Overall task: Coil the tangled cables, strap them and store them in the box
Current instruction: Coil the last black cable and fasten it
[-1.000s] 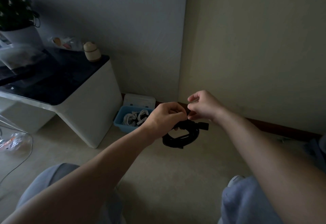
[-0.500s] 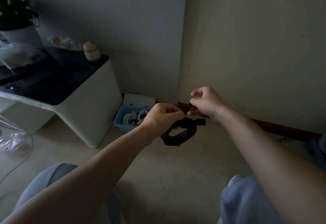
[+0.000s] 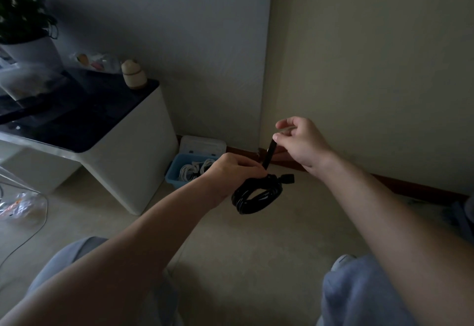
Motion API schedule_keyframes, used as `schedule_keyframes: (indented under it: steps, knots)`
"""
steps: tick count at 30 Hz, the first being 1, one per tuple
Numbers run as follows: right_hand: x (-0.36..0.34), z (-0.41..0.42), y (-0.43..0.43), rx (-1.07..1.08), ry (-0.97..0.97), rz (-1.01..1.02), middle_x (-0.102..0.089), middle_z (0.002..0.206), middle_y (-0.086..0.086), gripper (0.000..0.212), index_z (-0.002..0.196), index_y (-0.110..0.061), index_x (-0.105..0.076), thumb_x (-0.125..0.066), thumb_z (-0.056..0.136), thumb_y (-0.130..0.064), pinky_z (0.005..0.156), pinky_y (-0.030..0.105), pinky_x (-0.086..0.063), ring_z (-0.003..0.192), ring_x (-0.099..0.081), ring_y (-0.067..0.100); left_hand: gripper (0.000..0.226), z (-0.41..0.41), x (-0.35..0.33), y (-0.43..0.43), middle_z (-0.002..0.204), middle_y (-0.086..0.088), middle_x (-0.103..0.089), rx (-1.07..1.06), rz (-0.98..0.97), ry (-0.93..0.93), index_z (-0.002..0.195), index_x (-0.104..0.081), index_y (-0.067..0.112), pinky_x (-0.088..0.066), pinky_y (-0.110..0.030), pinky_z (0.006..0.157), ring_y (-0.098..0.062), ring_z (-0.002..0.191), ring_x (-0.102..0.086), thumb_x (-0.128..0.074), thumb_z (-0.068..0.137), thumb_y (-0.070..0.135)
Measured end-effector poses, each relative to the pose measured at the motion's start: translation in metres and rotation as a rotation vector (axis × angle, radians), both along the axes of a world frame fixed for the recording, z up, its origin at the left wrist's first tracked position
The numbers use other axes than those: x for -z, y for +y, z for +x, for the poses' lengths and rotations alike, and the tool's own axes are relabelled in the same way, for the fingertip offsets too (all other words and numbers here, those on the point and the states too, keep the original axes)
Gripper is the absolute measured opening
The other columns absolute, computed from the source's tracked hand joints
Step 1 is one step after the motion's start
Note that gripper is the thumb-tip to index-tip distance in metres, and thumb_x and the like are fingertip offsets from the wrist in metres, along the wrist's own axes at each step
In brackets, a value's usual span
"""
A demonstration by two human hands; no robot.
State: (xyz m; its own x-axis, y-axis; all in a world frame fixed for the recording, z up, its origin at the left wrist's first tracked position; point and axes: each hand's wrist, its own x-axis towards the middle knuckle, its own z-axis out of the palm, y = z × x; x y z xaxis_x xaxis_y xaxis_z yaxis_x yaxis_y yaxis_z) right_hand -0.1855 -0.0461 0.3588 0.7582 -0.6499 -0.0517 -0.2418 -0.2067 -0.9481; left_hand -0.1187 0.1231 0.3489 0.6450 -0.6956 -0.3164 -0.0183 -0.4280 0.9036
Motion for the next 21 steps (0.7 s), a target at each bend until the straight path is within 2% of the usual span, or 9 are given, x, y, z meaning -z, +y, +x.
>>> schedule_keyframes:
  steps: [4,6,8,12,17,21]
  knots:
    - [-0.010,-0.004,0.007,-0.045,-0.068,0.082,-0.058,0.083,0.011,0.016,0.104,-0.011,-0.058,-0.061,0.095,0.002,0.052,0.021,-0.053,0.058,-0.065,0.010,0.005,0.002,0.003,-0.002,0.097,-0.014,-0.076,-0.052,-0.035,0.071,0.089,-0.075,0.016,-0.059,-0.040,0.091,-0.025,0.089,-0.072,-0.076,0.085,0.012]
    - [-0.013,-0.007,0.012,-0.073,-0.093,0.150,-0.059,0.081,0.011,0.016,0.105,-0.009,-0.057,-0.060,0.096,0.004,0.052,0.026,-0.056,0.054,-0.067,0.010,0.015,0.003,0.004,-0.002,0.102,-0.017,-0.074,-0.054,-0.074,0.129,0.103,-0.074,0.010,-0.060,-0.031,0.080,-0.022,0.085,-0.071,-0.070,0.090,0.006]
    - [-0.014,-0.009,0.017,-0.095,-0.097,0.182,-0.060,0.080,0.010,0.016,0.106,-0.009,-0.057,-0.059,0.096,0.004,0.052,0.029,-0.057,0.054,-0.068,0.013,0.023,0.004,0.003,-0.001,0.099,-0.015,-0.071,-0.040,-0.131,0.224,0.115,-0.070,0.002,-0.056,-0.021,0.067,-0.014,0.076,-0.069,-0.061,0.095,0.000]
    - [-0.015,-0.011,0.024,-0.139,-0.102,0.236,-0.058,0.082,0.012,0.016,0.104,-0.011,-0.055,-0.058,0.097,0.004,0.054,0.032,-0.058,0.056,-0.070,0.021,0.020,0.005,-0.001,0.003,0.092,-0.011,-0.066,0.005,-0.219,0.411,0.113,-0.063,0.007,-0.052,-0.022,0.061,-0.012,0.068,-0.063,-0.049,0.101,-0.002]
    - [-0.013,-0.014,0.026,-0.206,-0.081,0.111,-0.059,0.083,0.010,0.018,0.102,-0.016,-0.054,-0.061,0.096,0.000,0.057,0.030,-0.058,0.061,-0.068,0.013,0.020,0.010,-0.006,0.006,0.082,-0.003,-0.066,0.053,-0.225,0.532,0.102,-0.060,0.014,-0.047,-0.024,0.059,-0.010,0.059,-0.057,-0.044,0.104,0.003]
    - [-0.012,-0.015,0.027,-0.230,-0.096,-0.088,-0.061,0.079,-0.001,0.022,0.098,-0.024,-0.054,-0.064,0.095,-0.005,0.061,0.034,-0.062,0.061,-0.068,0.011,0.020,0.014,-0.005,0.007,0.084,-0.004,-0.067,0.039,-0.224,0.603,0.105,-0.061,0.014,-0.047,-0.028,0.062,-0.014,0.065,-0.055,-0.043,0.105,0.005]
